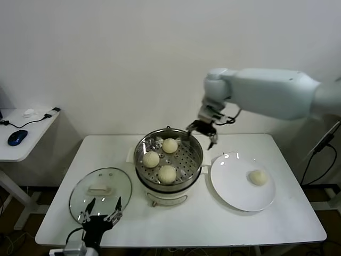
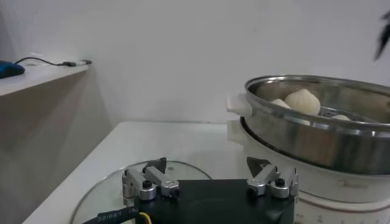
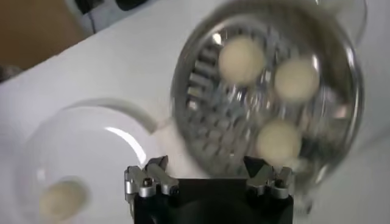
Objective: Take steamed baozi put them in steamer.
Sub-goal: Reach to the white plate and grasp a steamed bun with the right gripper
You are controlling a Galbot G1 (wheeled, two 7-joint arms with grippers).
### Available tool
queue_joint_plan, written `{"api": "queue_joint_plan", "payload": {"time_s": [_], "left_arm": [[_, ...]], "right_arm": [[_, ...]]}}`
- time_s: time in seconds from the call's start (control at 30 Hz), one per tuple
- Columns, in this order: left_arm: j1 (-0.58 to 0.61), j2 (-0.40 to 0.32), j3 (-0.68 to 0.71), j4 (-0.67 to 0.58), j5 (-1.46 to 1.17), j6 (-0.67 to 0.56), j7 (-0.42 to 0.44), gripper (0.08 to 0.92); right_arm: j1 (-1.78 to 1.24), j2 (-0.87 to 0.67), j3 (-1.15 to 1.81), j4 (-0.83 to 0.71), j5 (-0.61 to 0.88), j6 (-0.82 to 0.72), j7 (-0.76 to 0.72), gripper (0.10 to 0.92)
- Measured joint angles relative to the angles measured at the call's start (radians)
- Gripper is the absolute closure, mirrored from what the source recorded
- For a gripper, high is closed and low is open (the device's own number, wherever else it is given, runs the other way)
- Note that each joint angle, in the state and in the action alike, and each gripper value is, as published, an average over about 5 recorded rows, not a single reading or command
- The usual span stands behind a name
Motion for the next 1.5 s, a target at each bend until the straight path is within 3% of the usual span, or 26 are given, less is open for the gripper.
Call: {"api": "queue_joint_plan", "payload": {"time_s": [0.27, 0.6, 1.33, 1.5], "left_arm": [[-0.007, -0.005, -0.009, 0.000, -0.003, 0.002, 0.001, 0.177], [0.003, -0.021, -0.010, 0.000, 0.005, 0.001, 0.002, 0.177], [0.028, -0.033, -0.020, 0.000, 0.012, -0.008, -0.001, 0.177], [0.030, -0.032, -0.023, 0.000, 0.011, -0.009, -0.002, 0.177]], "right_arm": [[0.003, -0.218, -0.077, -0.027, 0.053, -0.203, 0.007, 0.203], [-0.237, -0.382, 0.059, -0.091, -0.001, -0.372, 0.055, 0.203], [-0.648, -0.333, 0.406, -0.288, -0.173, -0.494, 0.143, 0.203], [-0.668, -0.325, 0.427, -0.296, -0.185, -0.503, 0.143, 0.270]]}}
